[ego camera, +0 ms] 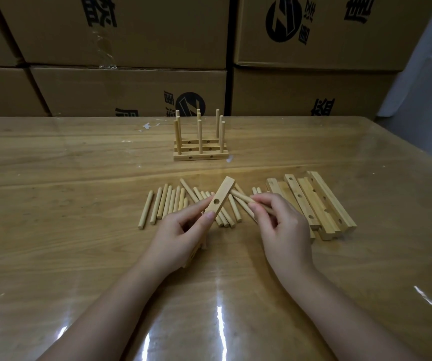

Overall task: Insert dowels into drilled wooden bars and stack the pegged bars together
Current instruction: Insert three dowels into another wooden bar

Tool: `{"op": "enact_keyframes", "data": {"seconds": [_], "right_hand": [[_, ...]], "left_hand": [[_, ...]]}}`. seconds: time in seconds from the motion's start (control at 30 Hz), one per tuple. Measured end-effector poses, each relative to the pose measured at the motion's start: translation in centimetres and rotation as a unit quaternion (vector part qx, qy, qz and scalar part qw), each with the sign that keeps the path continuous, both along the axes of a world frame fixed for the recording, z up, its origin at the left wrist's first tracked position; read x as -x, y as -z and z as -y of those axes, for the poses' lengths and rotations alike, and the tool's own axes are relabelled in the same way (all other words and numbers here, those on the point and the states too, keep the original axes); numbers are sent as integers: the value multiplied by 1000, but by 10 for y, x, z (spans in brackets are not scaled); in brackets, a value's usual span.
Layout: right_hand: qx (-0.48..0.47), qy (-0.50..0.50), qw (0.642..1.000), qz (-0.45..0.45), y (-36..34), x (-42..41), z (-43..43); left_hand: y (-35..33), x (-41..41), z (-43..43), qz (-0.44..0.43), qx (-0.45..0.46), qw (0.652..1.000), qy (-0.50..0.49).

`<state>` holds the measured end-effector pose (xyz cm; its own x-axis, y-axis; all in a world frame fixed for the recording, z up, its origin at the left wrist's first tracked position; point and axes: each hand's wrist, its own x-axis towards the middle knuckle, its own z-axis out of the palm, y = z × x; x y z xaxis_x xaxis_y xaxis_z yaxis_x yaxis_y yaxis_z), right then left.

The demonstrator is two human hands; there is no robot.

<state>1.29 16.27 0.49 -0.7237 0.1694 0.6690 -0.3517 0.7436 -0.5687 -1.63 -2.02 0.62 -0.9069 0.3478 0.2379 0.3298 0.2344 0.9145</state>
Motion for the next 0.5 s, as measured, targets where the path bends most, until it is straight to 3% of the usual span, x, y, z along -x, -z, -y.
{"op": "enact_keyframes", "data": {"seconds": [0.5], "right_hand": [[-66, 23, 997, 38, -2, -1, -1]], "left_hand": [[0, -2, 1, -19, 14, 1000, 3]]}}
